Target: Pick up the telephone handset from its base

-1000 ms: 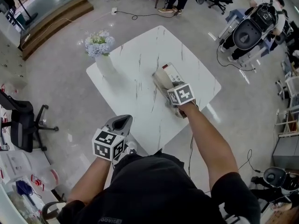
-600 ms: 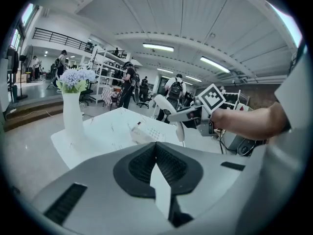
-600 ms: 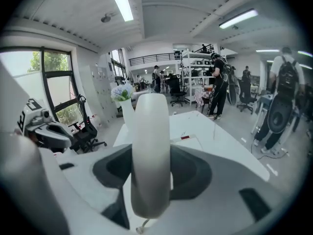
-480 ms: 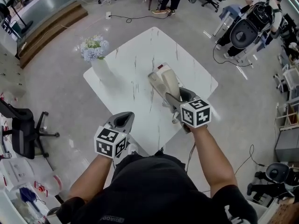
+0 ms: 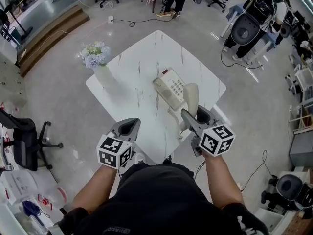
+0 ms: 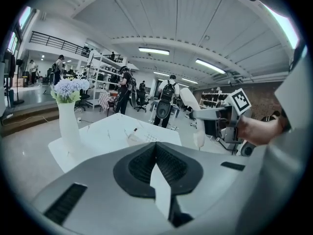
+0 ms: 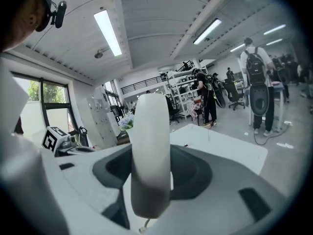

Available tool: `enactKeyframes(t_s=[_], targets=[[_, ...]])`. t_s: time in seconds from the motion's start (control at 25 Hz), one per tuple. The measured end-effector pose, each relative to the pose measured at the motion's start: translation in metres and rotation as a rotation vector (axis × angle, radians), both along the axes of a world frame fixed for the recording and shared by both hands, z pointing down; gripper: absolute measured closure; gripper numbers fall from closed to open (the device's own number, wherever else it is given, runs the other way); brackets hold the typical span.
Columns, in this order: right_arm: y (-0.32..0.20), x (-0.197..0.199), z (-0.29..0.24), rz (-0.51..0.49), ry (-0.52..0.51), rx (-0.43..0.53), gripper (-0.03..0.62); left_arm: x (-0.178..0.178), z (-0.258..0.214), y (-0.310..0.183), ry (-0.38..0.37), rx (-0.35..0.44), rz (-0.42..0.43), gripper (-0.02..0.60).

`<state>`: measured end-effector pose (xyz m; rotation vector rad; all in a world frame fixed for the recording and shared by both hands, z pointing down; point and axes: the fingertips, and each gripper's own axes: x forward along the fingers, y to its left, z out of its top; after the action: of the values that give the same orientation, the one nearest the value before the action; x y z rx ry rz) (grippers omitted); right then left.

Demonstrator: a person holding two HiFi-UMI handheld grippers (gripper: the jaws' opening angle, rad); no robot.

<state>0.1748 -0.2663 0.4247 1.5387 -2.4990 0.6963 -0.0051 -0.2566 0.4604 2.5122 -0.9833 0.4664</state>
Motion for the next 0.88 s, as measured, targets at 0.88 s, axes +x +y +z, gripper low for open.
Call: enactKeyframes(t_s=[0.88], targets=[[0.051, 0.019, 0.021, 0.09, -0.076, 0.02, 0.384, 0.017, -0.005, 0.002, 0.002, 0.019, 0.028, 0.58]])
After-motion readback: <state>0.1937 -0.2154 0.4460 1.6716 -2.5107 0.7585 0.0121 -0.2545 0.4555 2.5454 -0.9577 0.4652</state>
